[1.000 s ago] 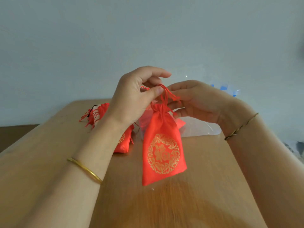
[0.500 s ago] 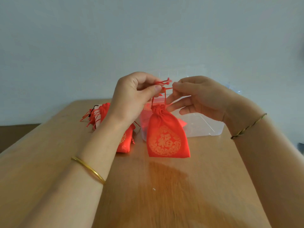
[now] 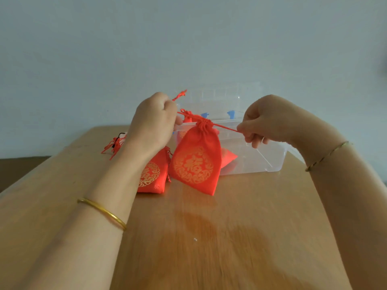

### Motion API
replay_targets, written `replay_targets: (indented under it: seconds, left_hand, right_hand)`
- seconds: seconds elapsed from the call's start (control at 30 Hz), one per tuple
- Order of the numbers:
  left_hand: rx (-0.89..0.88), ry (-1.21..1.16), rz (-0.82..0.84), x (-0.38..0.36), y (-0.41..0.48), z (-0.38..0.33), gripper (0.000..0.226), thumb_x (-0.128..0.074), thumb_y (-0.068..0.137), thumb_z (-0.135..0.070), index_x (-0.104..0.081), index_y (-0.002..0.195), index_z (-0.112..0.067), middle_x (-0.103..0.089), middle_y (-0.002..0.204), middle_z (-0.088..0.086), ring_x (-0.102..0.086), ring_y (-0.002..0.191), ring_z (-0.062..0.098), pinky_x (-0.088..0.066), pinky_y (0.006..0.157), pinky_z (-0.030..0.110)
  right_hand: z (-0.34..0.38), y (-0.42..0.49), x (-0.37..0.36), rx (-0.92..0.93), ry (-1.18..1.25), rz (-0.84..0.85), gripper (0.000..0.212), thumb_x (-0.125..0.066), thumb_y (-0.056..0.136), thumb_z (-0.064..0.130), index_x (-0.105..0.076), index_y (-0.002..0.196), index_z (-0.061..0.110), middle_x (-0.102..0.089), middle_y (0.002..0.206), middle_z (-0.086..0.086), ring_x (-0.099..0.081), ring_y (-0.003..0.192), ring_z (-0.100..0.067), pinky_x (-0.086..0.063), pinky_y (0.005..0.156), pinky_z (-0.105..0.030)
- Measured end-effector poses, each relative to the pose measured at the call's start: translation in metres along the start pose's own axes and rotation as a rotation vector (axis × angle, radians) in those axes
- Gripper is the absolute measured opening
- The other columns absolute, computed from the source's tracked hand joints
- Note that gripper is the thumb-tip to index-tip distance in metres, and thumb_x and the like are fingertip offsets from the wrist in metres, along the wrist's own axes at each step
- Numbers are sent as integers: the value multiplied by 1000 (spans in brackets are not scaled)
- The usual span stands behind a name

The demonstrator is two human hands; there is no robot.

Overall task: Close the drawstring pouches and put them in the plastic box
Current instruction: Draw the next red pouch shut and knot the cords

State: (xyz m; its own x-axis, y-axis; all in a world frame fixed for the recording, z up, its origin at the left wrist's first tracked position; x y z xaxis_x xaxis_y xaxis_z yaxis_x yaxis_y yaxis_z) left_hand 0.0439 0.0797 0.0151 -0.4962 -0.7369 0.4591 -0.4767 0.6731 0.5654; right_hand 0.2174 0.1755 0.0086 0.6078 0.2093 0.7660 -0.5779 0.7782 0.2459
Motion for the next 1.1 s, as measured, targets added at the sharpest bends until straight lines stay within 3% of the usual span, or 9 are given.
replay_targets:
  seconds: [0.13,0.2,0.27,0.43,0.6,0.77,0.93,1.1]
  left_hand:
    - [85,-616,126,-14,-10,-14,32,-34,91,-3,-36,61,-15,-68,73,4,-65,65,16,-43,49,18]
    - [95,-761,197,-20,-13,-18,33,-36,92,-5,-37,60,-14,-67,67,3,-65,62,17,-40,49,19]
    - [110,-752,263,-23,-15,-17,31,-40,95,-11,-43,64,-13,-63,61,2,-61,57,14,-37,49,21]
    - [173,-577,380,-30,-19,-10,25,-50,93,-22,-57,72,-12,-61,59,-2,-54,49,6,-36,47,16]
    - [145,-458,523,-37,-26,-12,11,-63,84,-13,-66,75,-7,-60,62,1,-52,55,6,-40,52,16]
    - [126,-410,522,-39,-26,-11,16,-65,82,-12,-65,67,-13,-60,56,-4,-52,51,5,-41,50,16]
    - [156,-482,516,-38,-24,-10,18,-59,87,-13,-64,69,-12,-60,56,-3,-53,52,7,-38,50,18]
    - [175,-509,469,-35,-22,-8,10,-58,87,-12,-61,77,-12,-62,56,-5,-54,51,6,-36,48,17]
  right_hand:
    - [1,2,-11,-26,-127,23,20,-54,74,8,-64,59,-1,-67,54,-10,-58,52,-23,-45,54,-26]
    - [0,2,-14,-27,-105,48,20,-54,77,7,-64,64,-4,-68,59,-12,-63,59,-29,-46,53,-26]
    - [2,2,-9,-13,-21,21,20,-53,80,7,-64,68,-5,-69,67,-15,-65,63,-30,-47,52,-25]
    - [14,-2,6,51,371,-37,24,-57,89,17,-60,66,10,-63,64,-4,-60,50,-11,-45,47,-19]
    - [26,-4,-1,98,477,-17,24,-59,88,21,-63,66,13,-60,62,1,-56,52,-9,-42,46,-18]
    - [31,-4,-14,85,564,19,23,-57,90,24,-64,74,10,-60,67,0,-52,51,-10,-39,47,-20]
    - [31,-5,-30,-19,702,185,38,-40,96,40,-59,89,8,-63,70,-8,-55,47,-17,-39,43,-23]
    - [28,-5,-29,8,620,183,9,-46,91,5,-53,85,8,-62,71,-11,-59,58,-21,-42,50,-26]
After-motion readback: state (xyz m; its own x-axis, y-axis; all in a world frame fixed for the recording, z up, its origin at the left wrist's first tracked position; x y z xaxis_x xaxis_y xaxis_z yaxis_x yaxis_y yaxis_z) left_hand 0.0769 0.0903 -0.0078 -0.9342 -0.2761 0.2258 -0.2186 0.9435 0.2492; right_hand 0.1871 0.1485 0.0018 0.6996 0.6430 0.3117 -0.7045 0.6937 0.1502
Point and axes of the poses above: each hand's wrist, its own y-axis towards the middle knuckle, its own x-axis out of the back of the hand, z = x × y, the point moved 6 cm from there along y, towards the middle knuckle
